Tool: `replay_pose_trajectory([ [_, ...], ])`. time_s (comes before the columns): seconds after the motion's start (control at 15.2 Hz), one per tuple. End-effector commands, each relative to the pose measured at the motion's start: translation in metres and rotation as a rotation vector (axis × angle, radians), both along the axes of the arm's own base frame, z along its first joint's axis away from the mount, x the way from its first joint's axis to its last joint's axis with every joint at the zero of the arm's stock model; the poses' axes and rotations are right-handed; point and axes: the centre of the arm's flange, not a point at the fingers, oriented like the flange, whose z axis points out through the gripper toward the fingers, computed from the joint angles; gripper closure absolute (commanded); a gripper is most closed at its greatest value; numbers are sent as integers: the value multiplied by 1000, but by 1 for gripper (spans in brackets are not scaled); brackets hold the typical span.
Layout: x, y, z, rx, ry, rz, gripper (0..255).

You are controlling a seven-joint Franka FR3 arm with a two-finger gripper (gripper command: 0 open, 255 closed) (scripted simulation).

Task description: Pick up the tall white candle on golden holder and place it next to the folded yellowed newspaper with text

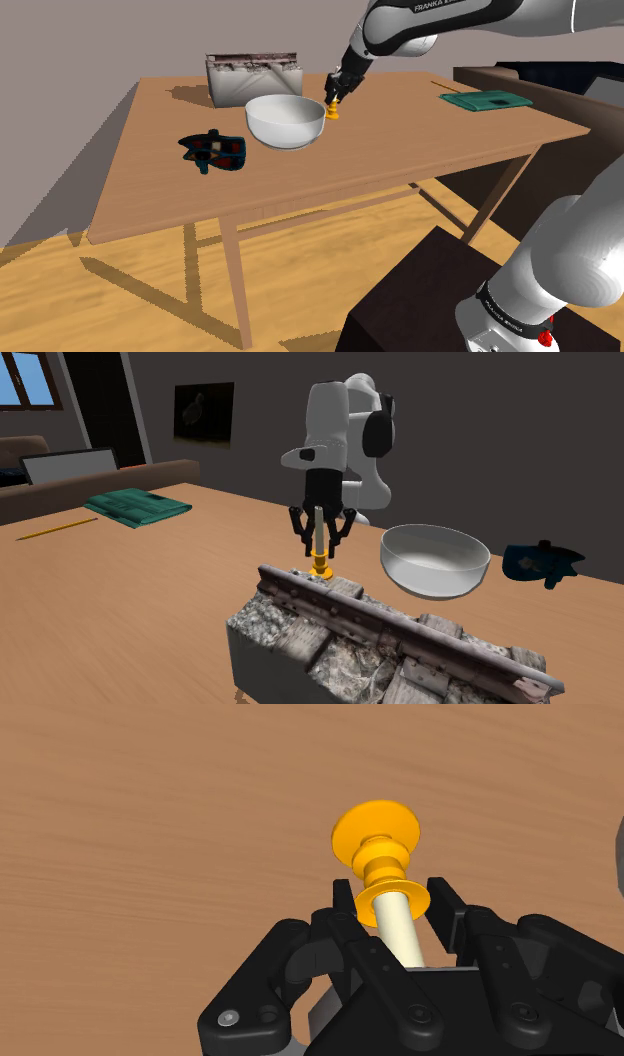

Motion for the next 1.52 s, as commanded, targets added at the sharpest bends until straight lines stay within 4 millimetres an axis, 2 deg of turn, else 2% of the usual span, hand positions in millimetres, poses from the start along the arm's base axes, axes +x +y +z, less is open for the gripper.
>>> replay_pose_trajectory([
  [0.0,0,0,8,0,0,0,255],
  [1.45,0,0,124,0,0,0,255],
])
